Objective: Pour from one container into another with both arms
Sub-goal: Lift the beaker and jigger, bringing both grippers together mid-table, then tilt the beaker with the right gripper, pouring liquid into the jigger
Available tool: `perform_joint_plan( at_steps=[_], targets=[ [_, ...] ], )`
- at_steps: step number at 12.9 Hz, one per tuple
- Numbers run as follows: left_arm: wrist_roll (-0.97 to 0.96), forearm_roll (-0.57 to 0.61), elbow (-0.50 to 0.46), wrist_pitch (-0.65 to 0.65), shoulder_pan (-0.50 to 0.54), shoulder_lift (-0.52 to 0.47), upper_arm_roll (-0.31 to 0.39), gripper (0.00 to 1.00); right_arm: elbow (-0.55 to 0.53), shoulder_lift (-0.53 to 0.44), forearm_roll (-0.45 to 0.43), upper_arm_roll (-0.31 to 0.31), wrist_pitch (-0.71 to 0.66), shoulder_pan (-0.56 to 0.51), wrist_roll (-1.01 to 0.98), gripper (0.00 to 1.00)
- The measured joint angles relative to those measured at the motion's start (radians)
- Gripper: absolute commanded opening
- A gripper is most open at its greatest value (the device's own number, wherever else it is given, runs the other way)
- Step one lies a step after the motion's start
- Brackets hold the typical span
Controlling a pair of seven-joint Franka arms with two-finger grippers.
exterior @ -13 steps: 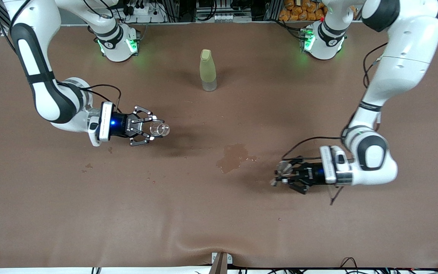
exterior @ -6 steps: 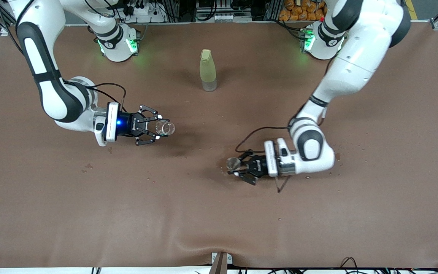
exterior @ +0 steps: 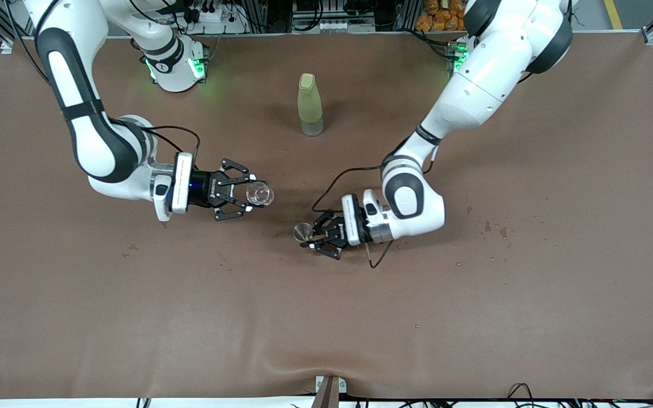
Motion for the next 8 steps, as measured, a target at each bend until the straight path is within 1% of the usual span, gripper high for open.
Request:
perform_joint_plan(
  at_steps=[1, 5, 8],
  targets=[
    [-0.001, -0.001, 0.009, 0.025, -0.016, 0.005, 0.000, 0.00, 0.009, 0.010, 0.012, 0.000, 0.021, 0.013, 0.000, 0.13],
    [-0.002, -0.001, 0.019, 0.044, -0.026, 0.009, 0.007, 0.00, 0.029, 0.054, 0.142, 0.000, 0.064, 0.087, 0.002, 0.11],
    [-0.003, -0.002, 0.019, 0.044, -0.025, 0.010, 0.008, 0.00, 0.044, 0.074, 0.159, 0.000, 0.095, 0.113, 0.102, 0.11]
  ],
)
